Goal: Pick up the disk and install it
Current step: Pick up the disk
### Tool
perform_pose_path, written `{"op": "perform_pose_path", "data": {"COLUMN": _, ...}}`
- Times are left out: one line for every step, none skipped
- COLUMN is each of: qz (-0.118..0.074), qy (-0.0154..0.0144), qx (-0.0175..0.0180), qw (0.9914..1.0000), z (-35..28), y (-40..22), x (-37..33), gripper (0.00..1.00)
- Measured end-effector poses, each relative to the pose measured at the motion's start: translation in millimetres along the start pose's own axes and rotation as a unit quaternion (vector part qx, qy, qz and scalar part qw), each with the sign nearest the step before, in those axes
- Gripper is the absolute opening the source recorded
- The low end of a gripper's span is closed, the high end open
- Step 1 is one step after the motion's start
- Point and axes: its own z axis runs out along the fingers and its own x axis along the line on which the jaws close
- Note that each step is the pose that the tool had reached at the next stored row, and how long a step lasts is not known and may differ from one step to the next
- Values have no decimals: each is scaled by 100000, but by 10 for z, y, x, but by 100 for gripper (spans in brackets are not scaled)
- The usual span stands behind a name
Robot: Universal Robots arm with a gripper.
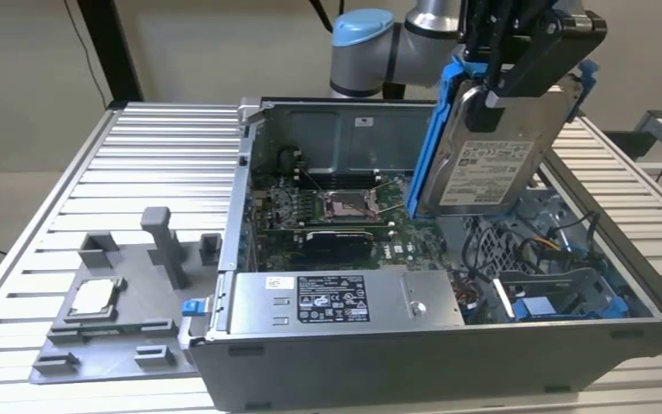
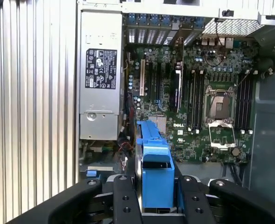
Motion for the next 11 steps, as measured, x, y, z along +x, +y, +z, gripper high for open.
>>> {"op": "perform_pose_path", "data": {"qz": -2, "qy": 1, "qx": 2, "qw": 100000, "z": -1, "y": -7, "x": 23, "gripper": 0}}
{"op": "perform_pose_path", "data": {"qz": 0, "qy": -2, "qx": 0, "qw": 100000, "z": -2, "y": -13, "x": 43, "gripper": 0}}
{"op": "perform_pose_path", "data": {"qz": -4, "qy": -1, "qx": 1, "qw": 100000, "z": -2, "y": -21, "x": 62, "gripper": 0}}
{"op": "perform_pose_path", "data": {"qz": -3, "qy": 1, "qx": 1, "qw": 100000, "z": -3, "y": -28, "x": 77, "gripper": 0}}
{"op": "perform_pose_path", "data": {"qz": -1, "qy": 0, "qx": 0, "qw": 100000, "z": -4, "y": -35, "x": 91, "gripper": 0}}
{"op": "perform_pose_path", "data": {"qz": -3, "qy": -2, "qx": 2, "qw": 100000, "z": -4, "y": -44, "x": 107, "gripper": 0}}
{"op": "perform_pose_path", "data": {"qz": -2, "qy": 0, "qx": -1, "qw": 100000, "z": -5, "y": -52, "x": 122, "gripper": 0}}
{"op": "perform_pose_path", "data": {"qz": -1, "qy": -3, "qx": 0, "qw": 100000, "z": -6, "y": -59, "x": 137, "gripper": 0}}
{"op": "perform_pose_path", "data": {"qz": -2, "qy": -2, "qx": 1, "qw": 100000, "z": -6, "y": -66, "x": 151, "gripper": 0}}
{"op": "perform_pose_path", "data": {"qz": -2, "qy": -2, "qx": -1, "qw": 100000, "z": -7, "y": -74, "x": 166, "gripper": 0}}
{"op": "perform_pose_path", "data": {"qz": -1, "qy": -4, "qx": 1, "qw": 100000, "z": -7, "y": -82, "x": 180, "gripper": 0}}
